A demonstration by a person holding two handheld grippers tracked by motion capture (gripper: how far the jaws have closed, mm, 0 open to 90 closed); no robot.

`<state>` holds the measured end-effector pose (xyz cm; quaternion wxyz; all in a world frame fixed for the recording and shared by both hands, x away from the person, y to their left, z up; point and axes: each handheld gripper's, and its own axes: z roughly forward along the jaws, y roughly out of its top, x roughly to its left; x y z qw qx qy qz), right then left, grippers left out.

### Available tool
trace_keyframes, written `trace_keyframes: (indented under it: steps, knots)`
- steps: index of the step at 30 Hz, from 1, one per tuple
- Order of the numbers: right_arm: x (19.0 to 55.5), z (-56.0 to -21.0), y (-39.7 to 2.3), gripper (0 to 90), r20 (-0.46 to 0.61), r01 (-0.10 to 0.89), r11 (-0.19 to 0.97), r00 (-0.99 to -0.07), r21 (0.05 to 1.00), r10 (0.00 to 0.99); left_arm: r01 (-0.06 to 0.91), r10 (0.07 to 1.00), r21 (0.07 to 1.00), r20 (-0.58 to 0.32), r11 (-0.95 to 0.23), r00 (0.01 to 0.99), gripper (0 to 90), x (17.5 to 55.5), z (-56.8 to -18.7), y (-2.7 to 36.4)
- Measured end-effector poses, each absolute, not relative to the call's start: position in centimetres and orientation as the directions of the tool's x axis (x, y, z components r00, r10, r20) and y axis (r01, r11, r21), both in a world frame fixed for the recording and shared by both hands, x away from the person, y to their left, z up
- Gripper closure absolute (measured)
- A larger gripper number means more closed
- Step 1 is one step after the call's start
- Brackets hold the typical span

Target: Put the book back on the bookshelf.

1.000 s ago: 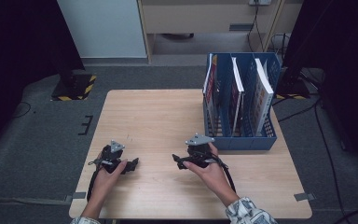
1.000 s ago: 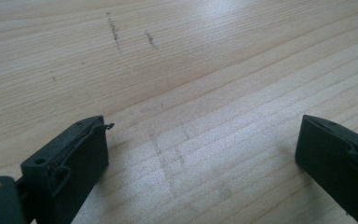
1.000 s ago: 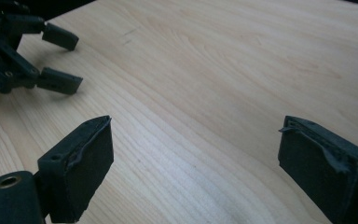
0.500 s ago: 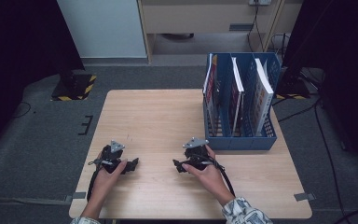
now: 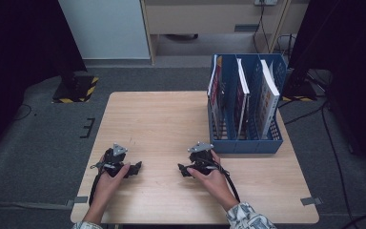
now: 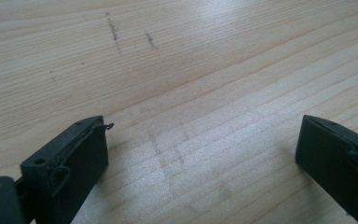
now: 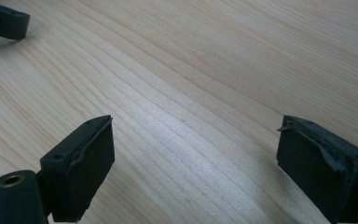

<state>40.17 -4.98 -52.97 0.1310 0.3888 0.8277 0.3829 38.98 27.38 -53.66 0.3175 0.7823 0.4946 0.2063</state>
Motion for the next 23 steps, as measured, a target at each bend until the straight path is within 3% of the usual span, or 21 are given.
trace_keyframes:
  steps: [23]
  knots:
    - [40.01, -53.85, -4.58, 10.2, 0.01, 0.528, 0.448, -0.655, 0.722, 0.756, 0.643, 0.905, 0.7, 0.009, -0.31, 0.426, 1.2, 39.0, -53.67, 27.37]
